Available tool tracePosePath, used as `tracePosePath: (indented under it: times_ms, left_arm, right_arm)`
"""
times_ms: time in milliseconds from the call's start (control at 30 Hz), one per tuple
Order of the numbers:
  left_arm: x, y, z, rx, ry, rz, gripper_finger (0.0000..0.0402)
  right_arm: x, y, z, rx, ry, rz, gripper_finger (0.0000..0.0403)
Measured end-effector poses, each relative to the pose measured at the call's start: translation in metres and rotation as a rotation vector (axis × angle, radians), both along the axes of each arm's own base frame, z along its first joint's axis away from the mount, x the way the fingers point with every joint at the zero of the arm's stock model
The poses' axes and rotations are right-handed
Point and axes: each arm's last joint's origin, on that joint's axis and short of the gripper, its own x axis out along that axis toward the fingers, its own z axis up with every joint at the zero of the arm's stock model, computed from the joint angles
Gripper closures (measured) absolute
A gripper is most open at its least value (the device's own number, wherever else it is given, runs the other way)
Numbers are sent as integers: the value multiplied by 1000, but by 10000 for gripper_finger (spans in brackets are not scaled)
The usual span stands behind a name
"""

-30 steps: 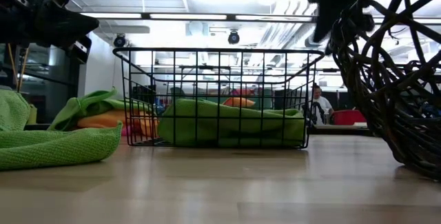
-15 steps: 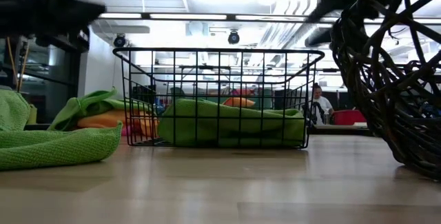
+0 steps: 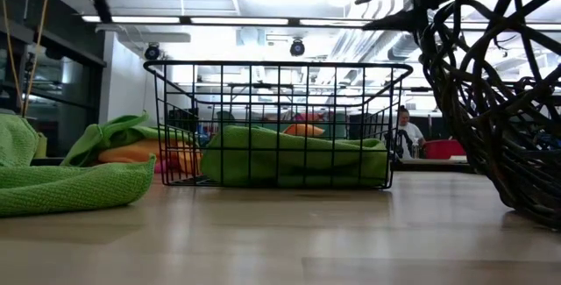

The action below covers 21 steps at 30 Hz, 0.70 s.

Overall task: Sort microfiber towel by color & place in baskets
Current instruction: Put the top green microfiber cloth into the black wire basket

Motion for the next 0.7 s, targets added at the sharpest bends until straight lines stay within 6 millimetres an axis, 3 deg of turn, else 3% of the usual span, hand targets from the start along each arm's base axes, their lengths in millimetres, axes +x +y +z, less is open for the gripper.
tracePosePath:
  times_ms: [167,333,467,700]
  left_arm:
    - [24,18,46,4,467,175,387]
    - [39,43,66,-21,879,210,328]
    - [57,74,54,-102,1063,229,267]
    - [66,131,-5,-523,1336,220,204]
  right_arm:
    - [-1,-20,3,44,-46,-82,219]
    - [-3,-30,2,54,-40,-73,219]
    - [-4,-34,0,49,-7,-41,219]
    - [-6,-39,-5,16,60,136,219]
